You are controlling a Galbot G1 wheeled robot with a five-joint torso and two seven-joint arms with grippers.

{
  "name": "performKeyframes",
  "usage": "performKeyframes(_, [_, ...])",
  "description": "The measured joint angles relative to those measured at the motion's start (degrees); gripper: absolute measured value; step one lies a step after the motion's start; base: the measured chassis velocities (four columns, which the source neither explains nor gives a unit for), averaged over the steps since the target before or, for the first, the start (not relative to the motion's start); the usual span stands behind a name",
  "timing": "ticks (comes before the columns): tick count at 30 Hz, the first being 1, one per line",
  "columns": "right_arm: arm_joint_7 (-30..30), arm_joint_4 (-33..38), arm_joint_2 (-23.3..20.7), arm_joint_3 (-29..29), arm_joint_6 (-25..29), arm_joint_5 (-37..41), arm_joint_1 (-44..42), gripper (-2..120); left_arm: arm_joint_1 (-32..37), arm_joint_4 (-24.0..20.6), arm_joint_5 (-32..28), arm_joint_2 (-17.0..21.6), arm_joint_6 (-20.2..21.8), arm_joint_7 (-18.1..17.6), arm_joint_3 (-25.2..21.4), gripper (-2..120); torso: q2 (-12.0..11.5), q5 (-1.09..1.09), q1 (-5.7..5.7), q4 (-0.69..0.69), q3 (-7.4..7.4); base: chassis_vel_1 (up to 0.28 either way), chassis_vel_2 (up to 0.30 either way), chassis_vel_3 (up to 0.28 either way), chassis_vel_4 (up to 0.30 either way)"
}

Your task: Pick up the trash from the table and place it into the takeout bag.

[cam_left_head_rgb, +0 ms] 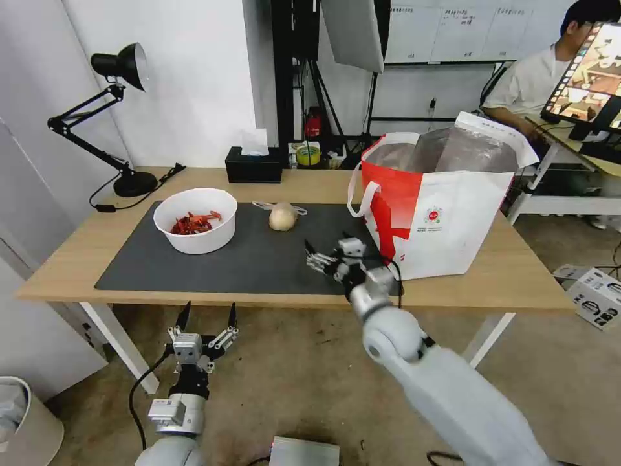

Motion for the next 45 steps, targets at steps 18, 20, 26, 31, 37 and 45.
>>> performKeyframes(18, [-4.86, -32.23, 15.29, -8.3, 4.11, 3.41, 19.1, 100, -0.52, 0.89, -0.54, -0.06, -0.14, -0.04, -1.05, 100, 0.01, 0.0, 0.0, 0.01, -0.01, 0.0, 0.0, 0.0, 0.0])
performKeyframes(20, [-4.98, -34.24, 16.46, -8.62, 4.17, 3.41, 19.99, 100, -0.52, 0.93, -0.54, -0.09, -0.17, -0.04, -1.08, 100, 0.01, 0.0, 0.0, 0.01, -0.01, 0.0, 0.0, 0.0, 0.0])
performKeyframes(26, [-5.14, -40.55, 19.9, -9.19, 4.07, 3.11, 22.17, 100, -0.72, 1.0, -0.58, -0.28, -0.27, -0.05, -1.12, 100, 0.01, 0.0, -0.01, 0.0, -0.01, 0.0, 0.0, 0.0, 0.0])
performKeyframes(31, [-5.04, -43.27, 20.92, -9.2, 3.83, 2.3, 22.53, 100, -0.75, 1.09, -0.58, -0.29, -0.37, -0.05, -1.18, 100, 0.01, 0.01, -0.01, 0.0, -0.01, 0.0, 0.0, 0.0, 0.0])
performKeyframes(37, [-4.85, -47.55, 22.33, -9.65, 3.44, 1.97, 22.37, 98, -0.72, 1.03, -0.59, -0.28, -0.53, -0.07, -1.12, 100, 0.01, 0.01, -0.01, 0.0, -0.01, 0.0, 0.0, 0.0, 0.0])
performKeyframes(45, [-5.48, -49.77, 22.42, -10.67, 3.87, 2.0, 23.24, 86, -0.7, 0.98, -0.59, -0.43, -0.63, -0.07, -0.82, 100, 0.01, 0.01, -0.01, 0.0, -0.01, 0.0, 0.0, 0.0, 0.0])
